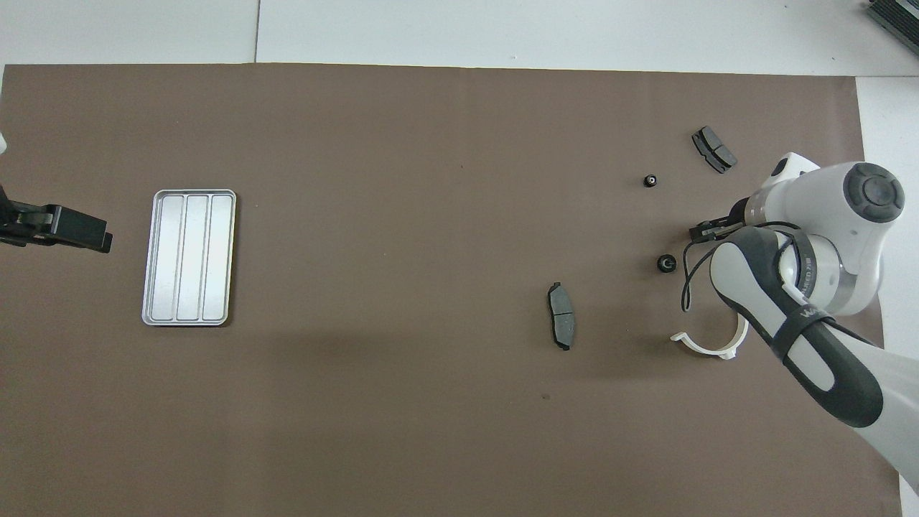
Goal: Pick bearing gear from pile to tray
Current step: 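Reach the right gripper to a black bearing gear and grasp it, then carry the gear with the right gripper to mid-table and release it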
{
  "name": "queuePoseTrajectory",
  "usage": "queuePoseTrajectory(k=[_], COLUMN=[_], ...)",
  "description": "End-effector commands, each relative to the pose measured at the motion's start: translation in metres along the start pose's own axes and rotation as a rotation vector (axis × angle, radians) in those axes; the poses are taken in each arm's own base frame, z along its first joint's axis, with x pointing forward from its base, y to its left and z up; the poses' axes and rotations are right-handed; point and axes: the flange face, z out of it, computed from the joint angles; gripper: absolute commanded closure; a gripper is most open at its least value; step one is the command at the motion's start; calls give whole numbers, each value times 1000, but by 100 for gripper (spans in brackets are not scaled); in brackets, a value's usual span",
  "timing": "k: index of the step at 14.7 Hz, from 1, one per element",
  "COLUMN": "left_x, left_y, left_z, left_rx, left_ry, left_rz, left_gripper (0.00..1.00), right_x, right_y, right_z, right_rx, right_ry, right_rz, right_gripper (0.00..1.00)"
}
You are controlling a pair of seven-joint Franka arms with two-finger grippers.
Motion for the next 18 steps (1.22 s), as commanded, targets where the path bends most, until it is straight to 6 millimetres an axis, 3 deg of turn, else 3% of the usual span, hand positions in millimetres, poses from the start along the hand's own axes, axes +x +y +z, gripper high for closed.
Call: queuePoseTrajectory(k=[1, 3, 4, 5, 6, 8, 10, 12, 13, 15, 18], left_x=[-7, -7, -7, -7, -7, -7, -7, -7, -7, -7, -7], left_y=[-3, -3, -2, -3, -2, -3, -3, -3, -3, -3, -3], left_z=[-1, -1, -1, -1, -1, -1, -1, -1, -1, -1, -1], left_rx=[-17, -17, -18, -17, -18, -17, -17, -17, -17, -17, -17], left_ry=[-6, -6, -5, -6, -5, -5, -6, -6, -6, -6, -6], left_rz=[-1, -1, -1, -1, -1, -1, -1, -1, -1, -1, -1], left_gripper=[0, 0, 0, 0, 0, 0, 0, 0, 0, 0, 0], right_x=[1, -2, -2, -2, -2, 2, 9, 25, 34, 53, 69], right_y=[-1, -2, -2, -2, -3, -11, -18, -35, -49, -99, -186], right_z=[4, 7, 8, 8, 8, 7, -8, -52, -74, -109, -130], right_rx=[11, 14, 13, 14, 15, 18, 21, 31, 37, 47, 49], right_ry=[23, 16, 16, 15, 15, 10, 12, 4, 0, -6, 4], right_rz=[17, 15, 15, 17, 30, 71, 67, 115, 149, 202, 309], right_gripper=[52, 52, 67, 90, 100, 100, 100, 100, 100, 100, 100])
